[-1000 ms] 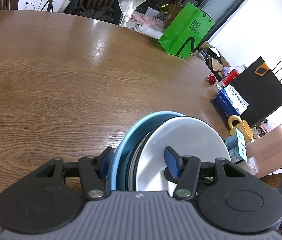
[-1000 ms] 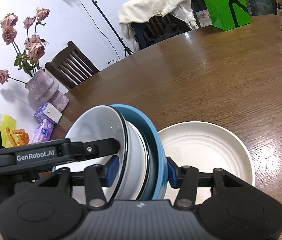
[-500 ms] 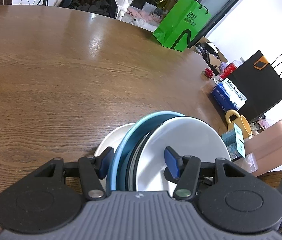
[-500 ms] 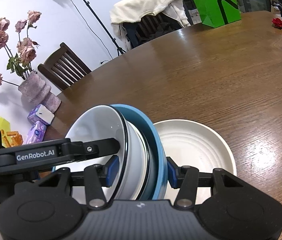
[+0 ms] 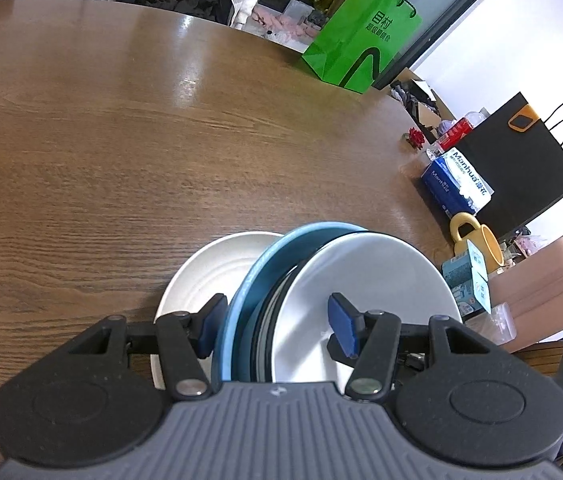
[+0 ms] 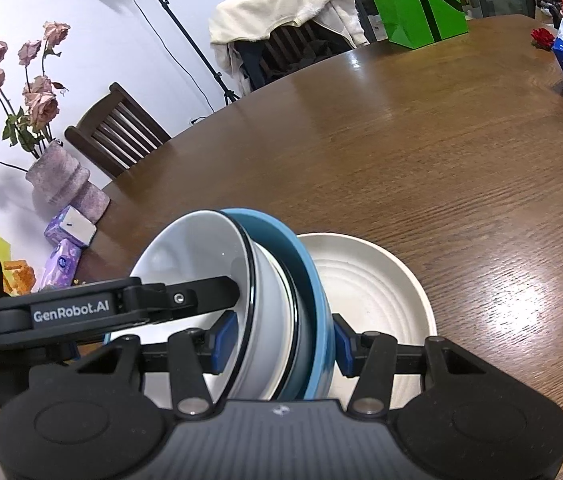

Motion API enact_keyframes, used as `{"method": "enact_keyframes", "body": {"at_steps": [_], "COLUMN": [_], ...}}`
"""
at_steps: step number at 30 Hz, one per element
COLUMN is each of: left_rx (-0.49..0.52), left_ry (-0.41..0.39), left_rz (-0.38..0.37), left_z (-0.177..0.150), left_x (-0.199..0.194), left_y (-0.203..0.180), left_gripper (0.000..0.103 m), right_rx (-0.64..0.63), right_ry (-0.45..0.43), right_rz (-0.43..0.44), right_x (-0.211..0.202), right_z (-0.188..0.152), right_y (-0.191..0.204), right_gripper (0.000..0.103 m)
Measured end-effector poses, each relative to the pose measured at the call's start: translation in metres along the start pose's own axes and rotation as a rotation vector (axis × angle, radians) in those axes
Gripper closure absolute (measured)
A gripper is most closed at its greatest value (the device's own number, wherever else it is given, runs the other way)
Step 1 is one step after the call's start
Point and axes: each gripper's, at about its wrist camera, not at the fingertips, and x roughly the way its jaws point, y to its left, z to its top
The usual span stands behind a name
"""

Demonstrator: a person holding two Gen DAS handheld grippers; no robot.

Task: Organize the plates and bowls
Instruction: 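Lower the blue bowl stack onto the cream plates with both grippers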

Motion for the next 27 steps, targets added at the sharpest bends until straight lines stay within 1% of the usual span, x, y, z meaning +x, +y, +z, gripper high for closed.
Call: {"method": "enact_keyframes", "body": {"at_steps": [15,27], "left_rx": [-0.03,-0.044], "left_ry": [0.013,0.022], "left_rz": [0.016,0.029], "left_z": [-0.007,-0.007], "left_x": [0.017,0.026], "left_y": [0.003,0.008], "left_gripper": [0.046,0.046], "right_rx": [0.0,-0.002], "right_ry": [0.037,0.059], "right_rz": [0.005,0.004], "right_x": [0.011,0.025], "right_z": [-0.002,-0.002], "right_y": [-0.016,-0.017], "right_gripper": [0.054,0.054]}}
